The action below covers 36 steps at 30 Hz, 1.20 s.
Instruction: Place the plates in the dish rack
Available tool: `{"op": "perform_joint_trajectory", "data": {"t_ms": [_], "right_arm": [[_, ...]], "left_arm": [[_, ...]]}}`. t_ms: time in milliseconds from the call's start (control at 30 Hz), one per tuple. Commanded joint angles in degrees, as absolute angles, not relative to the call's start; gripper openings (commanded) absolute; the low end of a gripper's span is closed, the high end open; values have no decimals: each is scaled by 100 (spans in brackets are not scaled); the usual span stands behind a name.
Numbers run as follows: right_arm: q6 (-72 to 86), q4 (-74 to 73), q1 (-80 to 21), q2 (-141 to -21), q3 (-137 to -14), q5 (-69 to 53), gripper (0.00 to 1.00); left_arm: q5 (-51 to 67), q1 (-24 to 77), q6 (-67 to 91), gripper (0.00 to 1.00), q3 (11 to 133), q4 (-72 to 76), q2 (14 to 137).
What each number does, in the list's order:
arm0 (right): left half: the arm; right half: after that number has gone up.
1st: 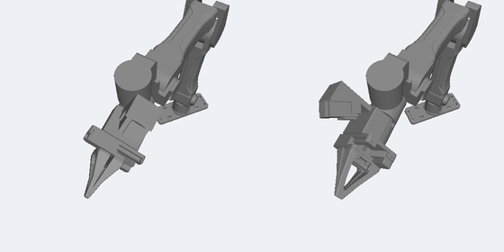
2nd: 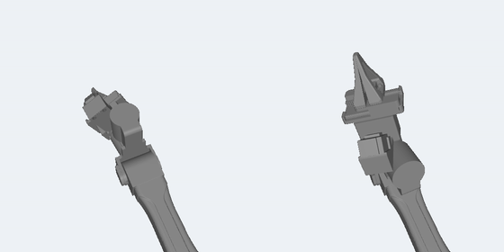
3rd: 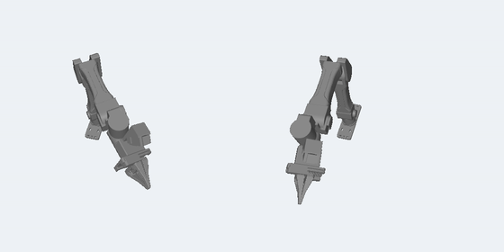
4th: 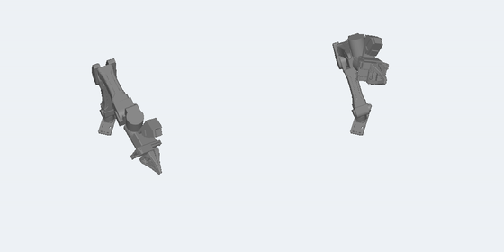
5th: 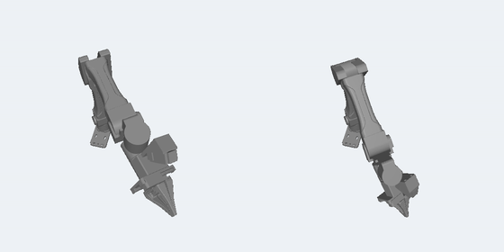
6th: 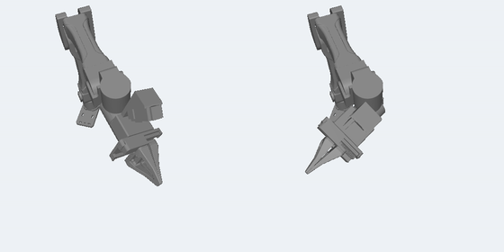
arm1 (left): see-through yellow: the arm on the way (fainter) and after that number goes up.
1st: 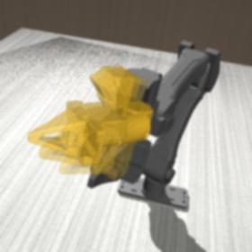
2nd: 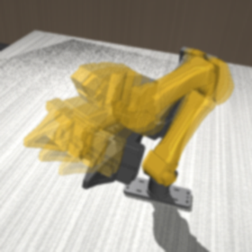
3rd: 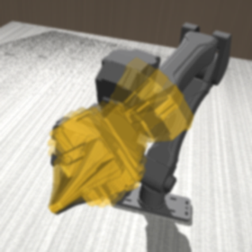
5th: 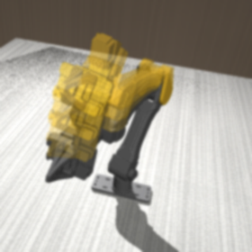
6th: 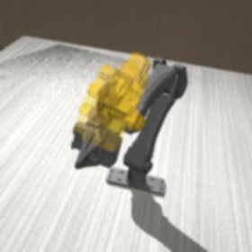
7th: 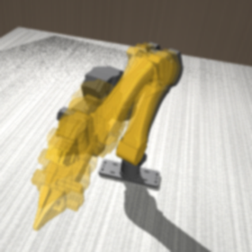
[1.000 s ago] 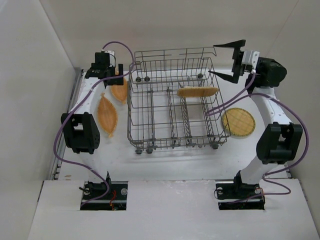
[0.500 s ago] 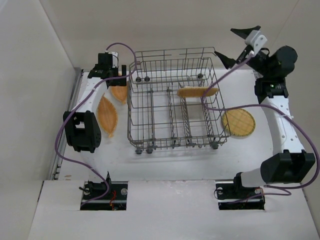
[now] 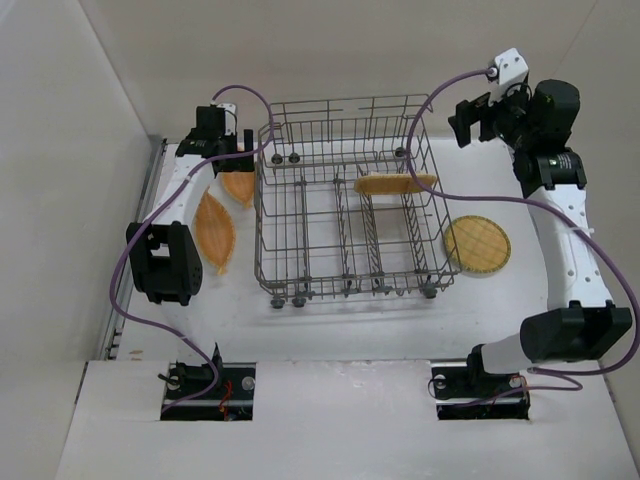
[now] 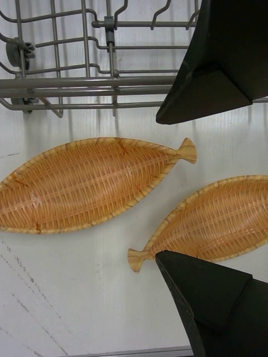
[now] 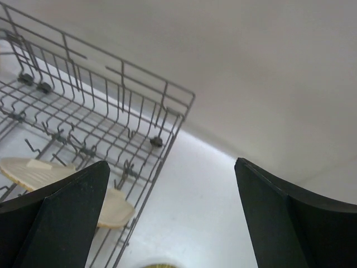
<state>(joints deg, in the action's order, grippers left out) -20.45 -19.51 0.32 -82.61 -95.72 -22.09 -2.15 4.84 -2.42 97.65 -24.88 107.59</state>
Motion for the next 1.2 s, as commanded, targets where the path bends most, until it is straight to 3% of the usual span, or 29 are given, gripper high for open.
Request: {"op": "perform_joint_trajectory", "data": {"t_ms": [0, 433, 533, 867, 1167], "right_arm": [[-1548, -2828, 231, -7981, -9598, -1372, 100], [-712, -3479, 2008, -7611, -7665, -1967, 100], [-808, -4103, 2254, -7909, -7576, -2520, 100], [-519, -4499, 3150, -8823, -7497, -3102, 83], [-1247, -5212, 3520, -9580, -7559, -3366, 79]], "left_arm": [[-167, 444, -149, 100, 9967, -2329, 10670], [0, 365, -141, 100, 10046, -2276, 10679], [26, 356, -141, 100, 10081, -2268, 10679], [35, 285, -132, 100, 10169, -2180, 10696], [35, 198, -27, 100, 10178, -2048, 10679]]}}
